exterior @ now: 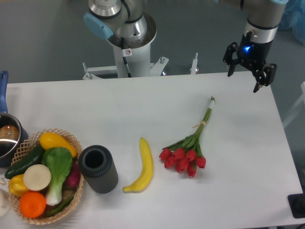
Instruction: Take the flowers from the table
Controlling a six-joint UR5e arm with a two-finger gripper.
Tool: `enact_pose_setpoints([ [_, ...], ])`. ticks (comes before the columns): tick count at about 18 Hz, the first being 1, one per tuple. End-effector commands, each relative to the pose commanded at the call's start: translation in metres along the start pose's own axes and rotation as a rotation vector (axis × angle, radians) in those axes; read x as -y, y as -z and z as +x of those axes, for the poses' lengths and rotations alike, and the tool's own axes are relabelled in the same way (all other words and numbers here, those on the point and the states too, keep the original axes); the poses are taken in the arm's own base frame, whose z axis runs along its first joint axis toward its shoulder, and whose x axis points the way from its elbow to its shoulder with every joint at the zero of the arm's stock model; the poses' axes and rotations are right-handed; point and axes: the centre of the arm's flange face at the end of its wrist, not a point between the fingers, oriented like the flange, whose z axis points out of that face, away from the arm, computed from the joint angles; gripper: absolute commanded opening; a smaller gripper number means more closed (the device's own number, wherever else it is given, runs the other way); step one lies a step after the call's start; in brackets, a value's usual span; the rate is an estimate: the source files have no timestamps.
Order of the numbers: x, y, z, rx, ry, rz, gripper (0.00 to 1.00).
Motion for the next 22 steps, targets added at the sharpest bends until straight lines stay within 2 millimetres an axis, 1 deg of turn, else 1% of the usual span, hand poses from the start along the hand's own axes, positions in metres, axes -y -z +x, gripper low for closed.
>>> enact_pose_setpoints([
  [4,0.001,-0.001,-0.001,0.001,0.0,0.014,1.0],
  [9,0.004,-0.008,0.001,-0.009,0.001,0.035,1.0],
  [10,0.005,-0.012,0.004,-0.014,0.006,0.055,1.0],
  [12,0.006,-0.021,0.008,-0.007,0.072,0.112,1.0],
  [14,0.009,-0.024,0.007,0.018,0.159,0.158,1.0],
  [16,0.012,-0.026,0.006,0.02,0.223,0.168,1.0],
  [18,0.015,-0.037,0.01,-0.004,0.281,0.198,1.0],
  [22,0.012,-0.074,0.022,-0.047,0.3,0.211,1.0],
])
